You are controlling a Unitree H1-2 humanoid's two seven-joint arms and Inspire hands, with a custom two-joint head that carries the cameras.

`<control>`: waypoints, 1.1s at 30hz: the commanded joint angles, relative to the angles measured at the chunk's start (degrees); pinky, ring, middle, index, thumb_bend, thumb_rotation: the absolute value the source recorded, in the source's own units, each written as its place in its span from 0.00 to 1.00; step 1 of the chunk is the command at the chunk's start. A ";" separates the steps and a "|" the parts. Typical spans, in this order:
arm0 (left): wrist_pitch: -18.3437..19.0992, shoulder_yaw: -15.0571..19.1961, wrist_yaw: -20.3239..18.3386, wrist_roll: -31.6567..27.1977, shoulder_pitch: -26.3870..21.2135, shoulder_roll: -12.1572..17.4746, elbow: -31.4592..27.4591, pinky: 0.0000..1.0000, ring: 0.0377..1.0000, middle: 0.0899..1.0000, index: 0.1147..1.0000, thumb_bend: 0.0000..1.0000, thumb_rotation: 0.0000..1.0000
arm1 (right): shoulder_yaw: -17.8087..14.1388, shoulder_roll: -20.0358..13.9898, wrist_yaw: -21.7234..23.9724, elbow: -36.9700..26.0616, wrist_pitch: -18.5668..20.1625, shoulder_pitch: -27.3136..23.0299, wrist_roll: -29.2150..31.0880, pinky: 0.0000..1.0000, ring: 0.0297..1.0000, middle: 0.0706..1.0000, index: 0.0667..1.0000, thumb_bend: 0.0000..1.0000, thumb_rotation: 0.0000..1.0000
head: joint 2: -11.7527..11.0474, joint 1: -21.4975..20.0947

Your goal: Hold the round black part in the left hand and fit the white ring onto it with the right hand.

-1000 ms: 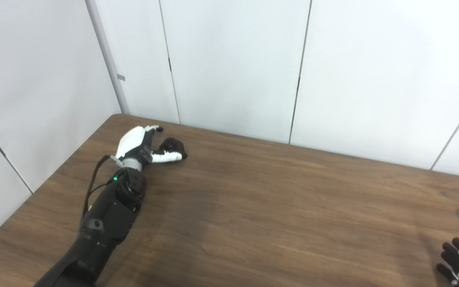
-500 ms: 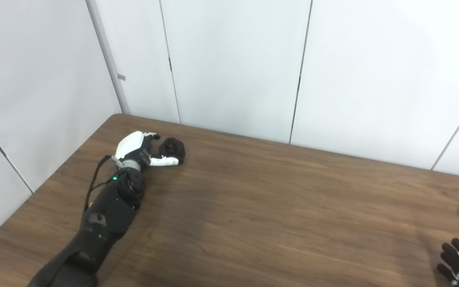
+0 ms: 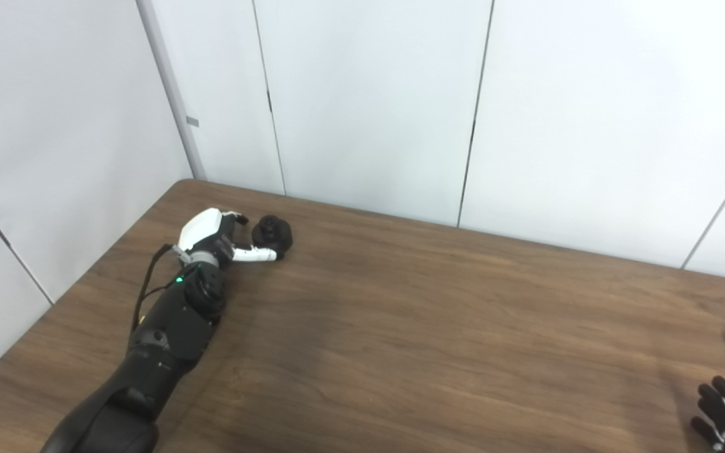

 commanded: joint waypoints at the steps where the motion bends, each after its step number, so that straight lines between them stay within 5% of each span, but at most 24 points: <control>1: -0.92 0.08 0.65 -0.18 -3.56 1.09 -0.85 1.00 1.00 0.94 0.81 0.98 0.42 | 0.47 0.50 -0.03 0.51 -0.21 1.13 -0.14 0.99 0.93 0.90 0.92 0.65 1.00 | 0.08 -0.04; 33: -1.71 -1.72 2.09 -1.12 -4.14 0.37 1.14 1.00 0.97 0.88 0.77 0.93 0.38 | 0.31 -0.11 1.71 2.73 -3.06 0.91 2.20 1.00 0.96 0.95 0.97 0.62 1.00 | 0.48 -0.42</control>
